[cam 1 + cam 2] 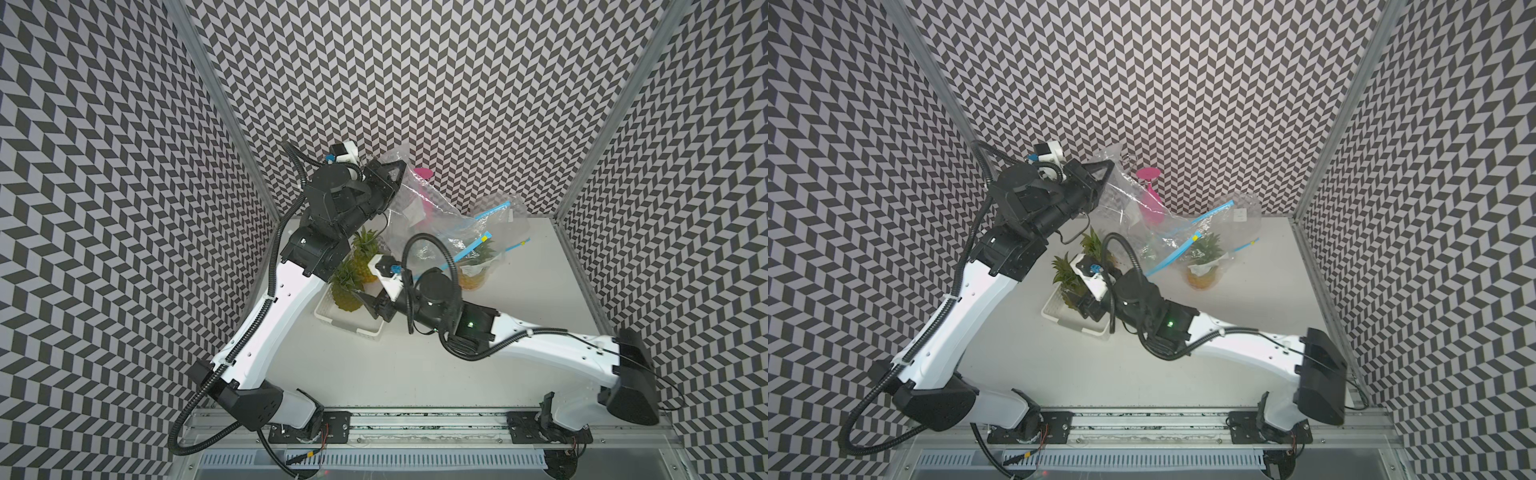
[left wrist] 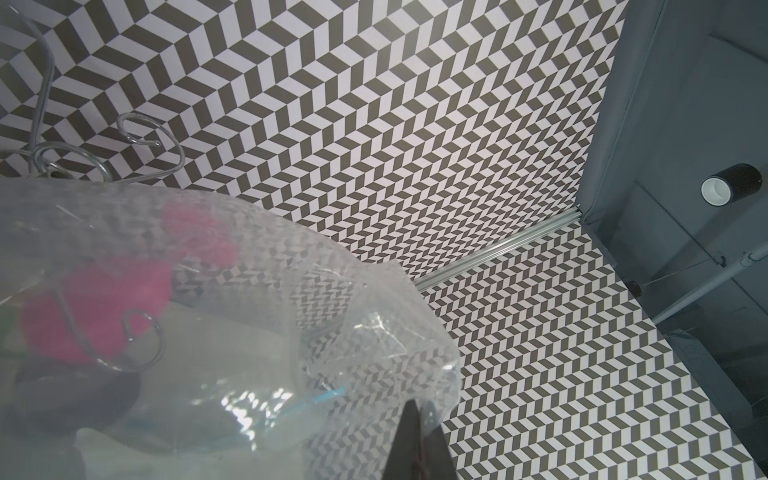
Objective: Open the zip-top bag and take out the pineapple
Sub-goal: Place the pineapple in the basket, then place the zipper food storage bag in the zipper food storage bag.
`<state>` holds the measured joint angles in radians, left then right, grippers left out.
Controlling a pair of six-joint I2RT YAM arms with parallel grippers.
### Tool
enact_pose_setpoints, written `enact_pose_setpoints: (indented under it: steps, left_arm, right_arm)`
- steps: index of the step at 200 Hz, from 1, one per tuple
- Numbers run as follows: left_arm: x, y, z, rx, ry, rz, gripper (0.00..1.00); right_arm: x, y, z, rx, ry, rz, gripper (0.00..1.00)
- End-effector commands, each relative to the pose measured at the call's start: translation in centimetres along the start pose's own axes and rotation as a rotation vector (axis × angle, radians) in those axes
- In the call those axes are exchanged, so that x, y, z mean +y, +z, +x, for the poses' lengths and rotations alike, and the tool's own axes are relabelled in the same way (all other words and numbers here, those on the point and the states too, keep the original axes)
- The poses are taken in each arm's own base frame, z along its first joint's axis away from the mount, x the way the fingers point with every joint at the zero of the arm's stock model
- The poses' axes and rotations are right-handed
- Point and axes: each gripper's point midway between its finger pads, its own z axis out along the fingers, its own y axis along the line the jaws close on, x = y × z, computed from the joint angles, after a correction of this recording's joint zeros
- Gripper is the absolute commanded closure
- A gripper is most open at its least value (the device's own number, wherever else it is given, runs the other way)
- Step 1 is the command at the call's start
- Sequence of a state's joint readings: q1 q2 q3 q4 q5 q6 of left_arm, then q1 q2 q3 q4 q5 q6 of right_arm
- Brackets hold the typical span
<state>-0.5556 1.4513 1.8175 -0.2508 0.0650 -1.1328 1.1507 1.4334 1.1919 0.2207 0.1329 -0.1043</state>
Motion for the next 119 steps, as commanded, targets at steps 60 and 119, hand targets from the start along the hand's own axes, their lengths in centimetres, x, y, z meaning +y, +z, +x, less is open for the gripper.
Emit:
enact_pose_setpoints:
  steps: [60, 119]
  left_arm:
    - [-0.2, 0.3, -0.1, -0.008, 0.052, -0.006, 1.0]
    - [-1.2, 0.4, 1.6, 0.029, 0.073, 0.012, 1.0]
  right_arm:
    - [-5.8, -11.9, -12.3, -0.24, -0.018, 0.223, 0.22]
    - [-15.2, -10.6, -13.6, -0.109, -0.008, 0.451, 0.06]
